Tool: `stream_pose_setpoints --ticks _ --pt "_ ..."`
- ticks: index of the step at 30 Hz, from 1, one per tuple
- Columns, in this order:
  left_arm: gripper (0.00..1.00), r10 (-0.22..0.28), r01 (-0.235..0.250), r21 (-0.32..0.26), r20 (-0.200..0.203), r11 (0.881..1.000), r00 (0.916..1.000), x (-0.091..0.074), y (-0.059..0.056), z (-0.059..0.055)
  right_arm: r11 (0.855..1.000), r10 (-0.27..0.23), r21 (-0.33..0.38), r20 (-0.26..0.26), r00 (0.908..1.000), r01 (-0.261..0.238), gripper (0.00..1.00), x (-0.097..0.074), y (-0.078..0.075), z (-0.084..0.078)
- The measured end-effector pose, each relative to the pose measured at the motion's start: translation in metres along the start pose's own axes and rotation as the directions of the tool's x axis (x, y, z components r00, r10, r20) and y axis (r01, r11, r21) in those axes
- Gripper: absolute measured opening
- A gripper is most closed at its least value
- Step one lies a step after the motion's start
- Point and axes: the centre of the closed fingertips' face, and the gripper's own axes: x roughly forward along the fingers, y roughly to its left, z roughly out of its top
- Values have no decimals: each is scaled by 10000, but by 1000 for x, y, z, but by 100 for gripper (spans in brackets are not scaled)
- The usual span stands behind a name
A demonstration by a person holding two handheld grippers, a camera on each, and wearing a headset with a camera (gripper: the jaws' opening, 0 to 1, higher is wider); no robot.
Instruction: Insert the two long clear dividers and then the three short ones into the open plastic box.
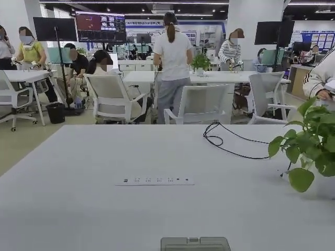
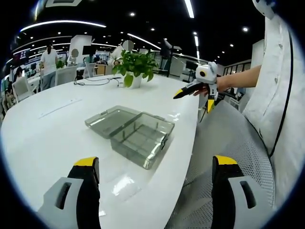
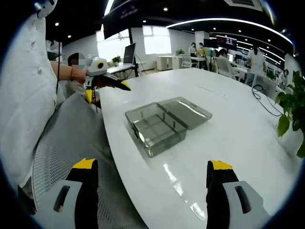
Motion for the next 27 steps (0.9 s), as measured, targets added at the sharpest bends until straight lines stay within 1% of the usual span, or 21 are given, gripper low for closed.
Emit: stream_pose_setpoints --ticks 20,27 --pt "100 -77 77 9 -56 10000 10000 1 1 1 10000 4 -59 4 10000 -4 94 -1 -2 2" --pt "100 -81 81 -3 -69 10000 9999 1 2 0 10000 0 -84 37 10000 0 94 0 -2 4"
